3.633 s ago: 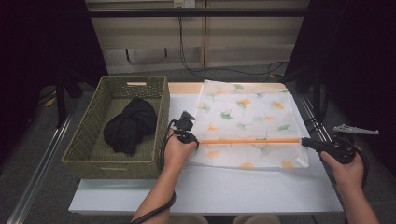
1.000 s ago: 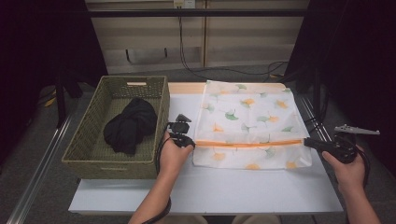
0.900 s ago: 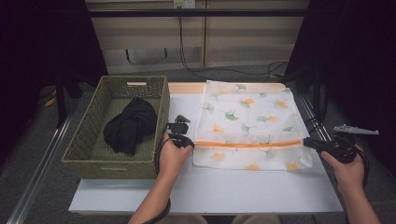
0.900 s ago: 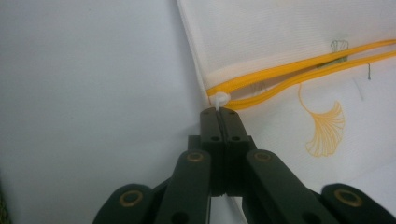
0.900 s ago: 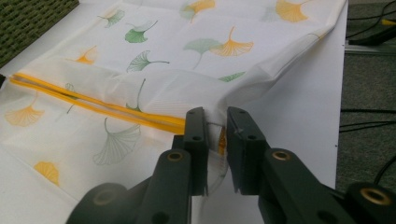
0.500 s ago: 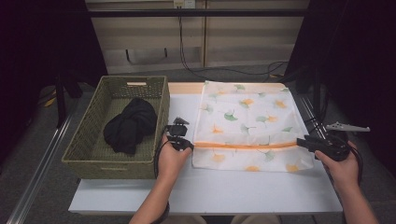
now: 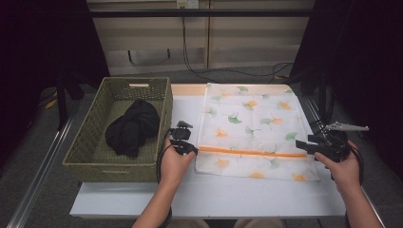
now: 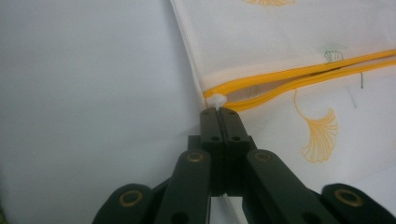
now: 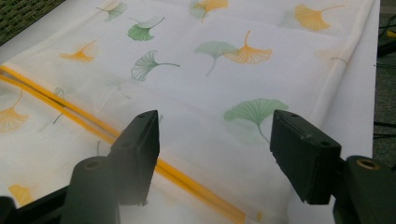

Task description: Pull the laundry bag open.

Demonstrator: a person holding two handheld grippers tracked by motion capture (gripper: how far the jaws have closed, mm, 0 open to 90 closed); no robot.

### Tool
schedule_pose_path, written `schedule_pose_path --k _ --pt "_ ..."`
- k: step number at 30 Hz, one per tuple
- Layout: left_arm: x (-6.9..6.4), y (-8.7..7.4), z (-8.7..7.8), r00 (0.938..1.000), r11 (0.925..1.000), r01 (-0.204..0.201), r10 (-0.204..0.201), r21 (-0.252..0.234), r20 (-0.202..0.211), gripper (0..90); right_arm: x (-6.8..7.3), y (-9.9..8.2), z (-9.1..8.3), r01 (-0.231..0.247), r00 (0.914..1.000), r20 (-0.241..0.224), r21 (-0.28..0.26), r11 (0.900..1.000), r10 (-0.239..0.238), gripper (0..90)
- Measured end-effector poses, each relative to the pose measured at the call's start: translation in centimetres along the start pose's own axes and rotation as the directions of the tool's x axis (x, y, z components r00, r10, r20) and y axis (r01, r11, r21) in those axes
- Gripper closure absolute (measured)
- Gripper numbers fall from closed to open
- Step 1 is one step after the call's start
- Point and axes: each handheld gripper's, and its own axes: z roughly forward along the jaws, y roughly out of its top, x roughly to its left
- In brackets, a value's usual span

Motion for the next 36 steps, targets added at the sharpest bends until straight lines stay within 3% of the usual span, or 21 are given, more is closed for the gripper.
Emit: schedule_pose_path --k 12,14,16,18,23,29,36 --pt "-0.2 -0.2 -0.3 0.9996 0.9996 -0.024 0.025 -0.014 0.015 89.4 0.6 0.3 0.6 0.017 0.9999 -0.003 0.002 0.9999 -0.017 30.4" --pt "-0.4 -0.2 -0.4 0.9995 0.9992 -0.02 0.021 -0.034 0.024 84.8 0.6 0.3 0.7 0.02 0.9998 -0.004 0.002 0.9998 -0.02 30.3" --pt "-0.6 -0.2 -0.4 0.9995 0.9978 -0.029 0.029 -0.059 0.007 75.1 0.7 0.4 0.8 0.022 0.9997 -0.009 0.003 0.9997 -0.022 30.0" --pt "-0.7 -0.1 -0.4 0.9988 0.9978 -0.043 0.044 -0.05 0.023 75.7 0.7 0.4 0.8 0.022 0.9997 -0.008 0.005 0.9997 -0.022 29.9" --pt "-1.0 0.0 -0.3 0.9981 0.9944 -0.059 0.06 -0.088 0.01 65.0 0.9 0.3 0.9 0.019 0.9998 -0.005 0.011 0.9998 -0.019 29.7" --pt "-1.0 -0.1 -0.1 0.9977 0.992 -0.061 0.064 -0.11 0.022 52.3 1.2 0.1 1.2 0.033 0.9994 -0.006 0.022 0.9992 -0.033 29.0" --pt "-1.0 -0.2 0.1 0.9969 0.9909 -0.065 0.07 -0.118 0.037 45.9 2.0 0.1 1.6 0.051 0.9987 -0.01 0.031 0.9982 -0.051 28.1"
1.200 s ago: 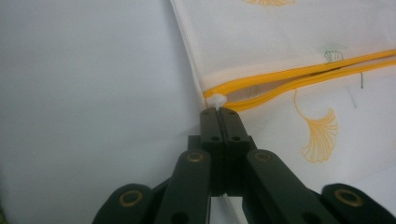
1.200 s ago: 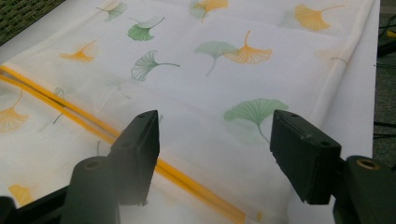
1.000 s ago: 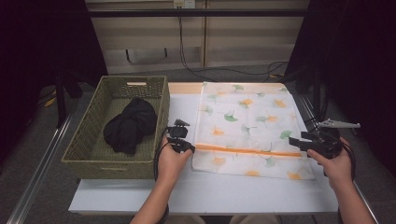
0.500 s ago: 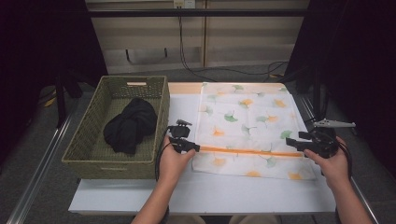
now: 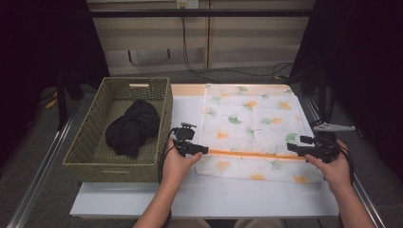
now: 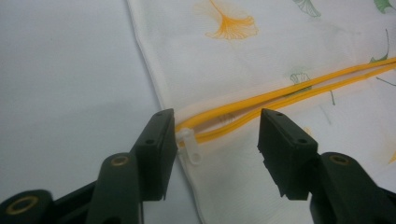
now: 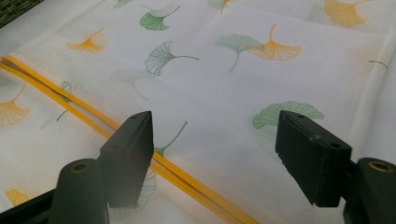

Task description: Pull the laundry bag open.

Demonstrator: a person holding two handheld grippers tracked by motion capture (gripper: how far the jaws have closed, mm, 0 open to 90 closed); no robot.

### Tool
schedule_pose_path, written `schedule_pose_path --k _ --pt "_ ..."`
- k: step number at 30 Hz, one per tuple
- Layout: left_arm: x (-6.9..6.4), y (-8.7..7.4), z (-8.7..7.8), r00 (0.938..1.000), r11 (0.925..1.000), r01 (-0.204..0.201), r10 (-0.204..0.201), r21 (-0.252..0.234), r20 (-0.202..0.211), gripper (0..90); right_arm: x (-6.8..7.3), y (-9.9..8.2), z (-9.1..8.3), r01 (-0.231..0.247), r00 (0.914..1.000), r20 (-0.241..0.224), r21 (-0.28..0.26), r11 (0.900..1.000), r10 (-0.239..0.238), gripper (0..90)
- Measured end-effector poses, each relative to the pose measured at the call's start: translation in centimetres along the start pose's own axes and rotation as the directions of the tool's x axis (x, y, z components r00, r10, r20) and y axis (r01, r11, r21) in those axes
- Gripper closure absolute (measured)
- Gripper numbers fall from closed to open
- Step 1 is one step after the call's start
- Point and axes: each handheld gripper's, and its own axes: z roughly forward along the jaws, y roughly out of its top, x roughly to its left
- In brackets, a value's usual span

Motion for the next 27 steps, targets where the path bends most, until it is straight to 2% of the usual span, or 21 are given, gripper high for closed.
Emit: schedule_pose_path --k 7,12,19,21,23,27 --pt "0.2 -0.3 0.0 0.9997 0.9999 -0.008 0.008 -0.012 0.023 33.2 0.6 -0.1 0.6 0.018 0.9998 -0.003 0.024 0.9995 -0.018 27.4" --pt "0.5 -0.4 0.1 0.9994 0.9998 -0.015 0.016 -0.011 0.032 27.7 1.1 -0.1 0.9 0.029 0.9996 -0.006 0.035 0.999 -0.028 27.0" --pt "0.7 -0.7 0.3 0.9989 0.9996 -0.005 0.006 -0.029 0.046 21.9 1.3 0.0 1.2 0.046 0.9989 0.0 0.042 0.998 -0.046 25.9" --pt "0.8 -0.8 0.4 0.9987 0.9997 -0.007 0.008 -0.025 0.05 20.5 1.5 0.2 1.2 0.03 0.9995 -0.004 0.047 0.9984 -0.03 25.8" --pt "0.8 -1.0 0.4 0.9986 0.9994 -0.025 0.026 -0.025 0.046 18.9 1.6 0.3 1.3 0.035 0.9994 -0.005 0.047 0.9983 -0.034 25.7" --pt "0.8 -1.3 0.5 0.998 0.9991 -0.02 0.022 -0.038 0.06 15.3 2.1 0.7 1.8 0.05 0.9987 -0.014 0.052 0.9974 -0.049 25.6"
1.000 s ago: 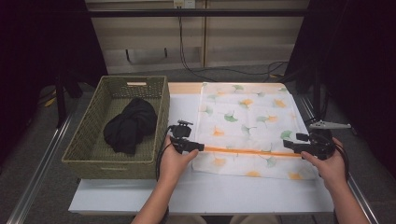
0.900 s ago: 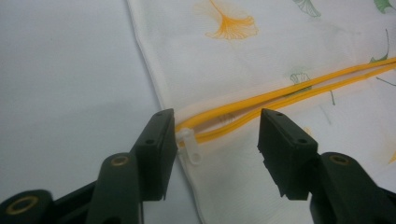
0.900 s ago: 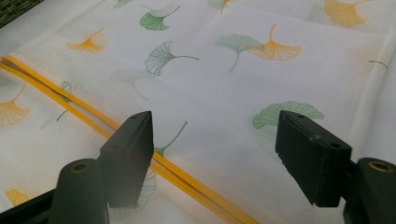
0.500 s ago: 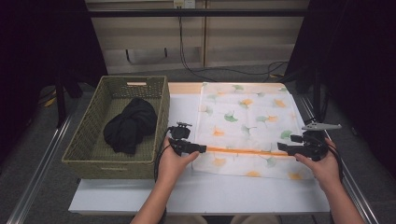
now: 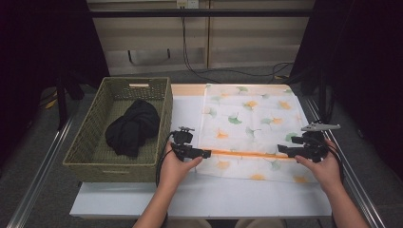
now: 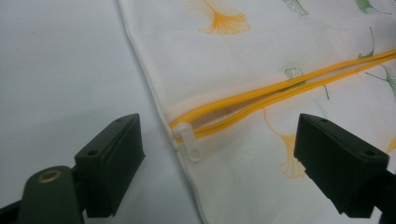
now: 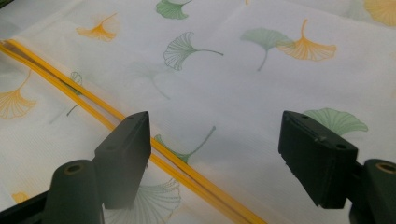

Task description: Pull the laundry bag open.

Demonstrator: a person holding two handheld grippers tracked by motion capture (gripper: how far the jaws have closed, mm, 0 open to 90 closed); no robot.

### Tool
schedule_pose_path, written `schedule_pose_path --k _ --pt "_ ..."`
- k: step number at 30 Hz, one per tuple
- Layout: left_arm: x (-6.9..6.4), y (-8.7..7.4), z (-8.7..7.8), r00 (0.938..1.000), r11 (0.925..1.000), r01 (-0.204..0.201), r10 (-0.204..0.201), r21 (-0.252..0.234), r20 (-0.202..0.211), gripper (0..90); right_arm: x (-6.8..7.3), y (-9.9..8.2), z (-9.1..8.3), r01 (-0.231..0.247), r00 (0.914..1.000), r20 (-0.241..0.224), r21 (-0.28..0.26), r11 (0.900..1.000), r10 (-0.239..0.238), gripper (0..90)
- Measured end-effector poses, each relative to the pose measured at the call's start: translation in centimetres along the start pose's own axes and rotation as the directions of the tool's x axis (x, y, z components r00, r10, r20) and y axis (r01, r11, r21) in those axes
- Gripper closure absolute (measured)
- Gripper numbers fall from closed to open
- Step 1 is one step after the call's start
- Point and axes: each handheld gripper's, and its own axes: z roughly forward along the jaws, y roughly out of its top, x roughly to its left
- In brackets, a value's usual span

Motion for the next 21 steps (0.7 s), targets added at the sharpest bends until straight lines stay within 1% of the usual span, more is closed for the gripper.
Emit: schedule_pose_path --k 1,2,4,6,8,10,13,15,19,21 --pt "0.0 0.0 -0.1 0.9999 0.9999 -0.011 0.011 0.008 0.0 14.5 0.1 0.1 0.1 -0.001 1.0 -0.002 0.002 1.0 0.001 25.6" --pt "0.0 0.0 0.0 0.9999 0.9999 -0.011 0.011 0.011 0.007 14.4 0.3 0.2 0.3 0.004 1.0 -0.001 0.003 1.0 -0.004 25.6" --pt "0.0 -0.1 -0.1 0.9999 0.9999 -0.011 0.011 0.013 0.009 13.8 0.6 0.4 0.5 0.0 1.0 -0.007 0.003 1.0 0.0 25.6" --pt "0.0 -0.1 -0.1 0.9999 0.9999 -0.009 0.009 0.011 0.013 13.7 0.8 0.6 0.8 0.012 0.9999 -0.009 0.004 0.9999 -0.012 25.5" --pt "0.0 -0.1 -0.3 0.9998 0.9999 -0.013 0.013 0.003 0.013 13.7 1.1 0.8 1.0 0.013 0.9998 -0.015 0.006 0.9999 -0.013 25.5" --pt "-0.1 -0.1 -0.4 0.9997 1.0 -0.009 0.009 -0.003 0.021 13.7 1.3 0.9 1.1 0.017 0.9997 -0.016 0.003 0.9998 -0.017 25.5" --pt "-0.1 -0.1 -0.5 0.9993 0.9999 -0.015 0.015 -0.001 0.034 13.7 1.7 1.1 1.3 0.021 0.9995 -0.024 0.005 0.9998 -0.021 25.5" --pt "-0.2 -0.1 -0.5 0.9992 0.9999 -0.009 0.009 -0.009 0.039 13.5 1.8 1.2 1.4 0.022 0.9994 -0.027 0.003 0.9998 -0.022 25.4" --pt "-0.2 -0.2 -0.4 0.9989 0.9997 -0.021 0.021 -0.009 0.042 12.3 2.2 1.3 1.6 0.024 0.9992 -0.033 0.007 0.9997 -0.023 25.5" --pt "-0.2 -0.3 -0.4 0.9989 0.9996 -0.021 0.021 -0.017 0.042 12.0 2.4 1.4 1.8 0.027 0.999 -0.037 0.005 0.9996 -0.027 25.5"
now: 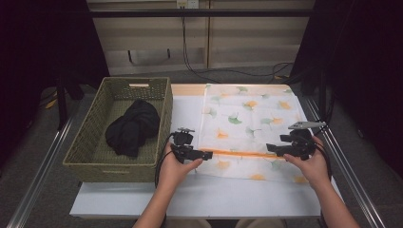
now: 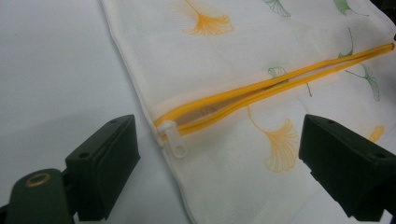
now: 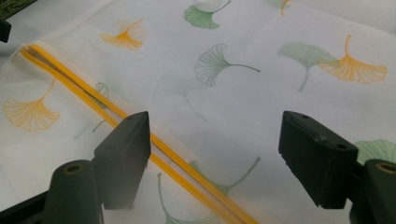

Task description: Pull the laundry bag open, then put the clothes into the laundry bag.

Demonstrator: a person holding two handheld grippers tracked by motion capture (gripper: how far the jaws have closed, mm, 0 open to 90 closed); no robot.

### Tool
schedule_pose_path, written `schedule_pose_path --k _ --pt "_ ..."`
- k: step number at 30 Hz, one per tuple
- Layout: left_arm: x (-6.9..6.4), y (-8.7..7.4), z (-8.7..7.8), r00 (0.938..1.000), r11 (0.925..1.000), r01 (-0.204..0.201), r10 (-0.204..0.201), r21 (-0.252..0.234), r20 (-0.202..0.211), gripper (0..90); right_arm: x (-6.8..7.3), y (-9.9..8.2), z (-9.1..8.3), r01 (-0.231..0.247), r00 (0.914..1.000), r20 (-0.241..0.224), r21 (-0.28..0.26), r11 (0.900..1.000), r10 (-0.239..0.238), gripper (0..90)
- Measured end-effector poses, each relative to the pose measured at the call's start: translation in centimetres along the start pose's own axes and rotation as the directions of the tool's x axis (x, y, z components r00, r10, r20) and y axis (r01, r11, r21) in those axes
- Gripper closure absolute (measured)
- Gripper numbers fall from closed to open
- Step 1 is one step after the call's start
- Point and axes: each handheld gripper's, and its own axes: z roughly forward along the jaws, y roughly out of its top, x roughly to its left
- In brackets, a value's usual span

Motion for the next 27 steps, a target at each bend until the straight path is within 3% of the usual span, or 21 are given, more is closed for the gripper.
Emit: schedule_pose_path --k 9,15,27 --pt "-0.2 0.0 -0.3 0.9998 0.9997 0.006 -0.006 -0.022 0.02 11.3 0.7 0.6 1.1 0.02 0.9997 -0.013 0.018 0.9996 -0.02 25.5" --pt "-0.2 -0.2 -0.1 0.9997 1.0 -0.004 0.004 -0.003 0.024 9.1 1.3 1.1 1.9 0.031 0.9992 -0.027 0.027 0.9992 -0.03 25.5" --pt "-0.2 -0.2 -0.3 0.9996 0.9999 -0.007 0.007 -0.009 0.028 8.5 1.5 1.0 3.2 0.034 0.9993 -0.02 0.053 0.998 -0.033 26.1"
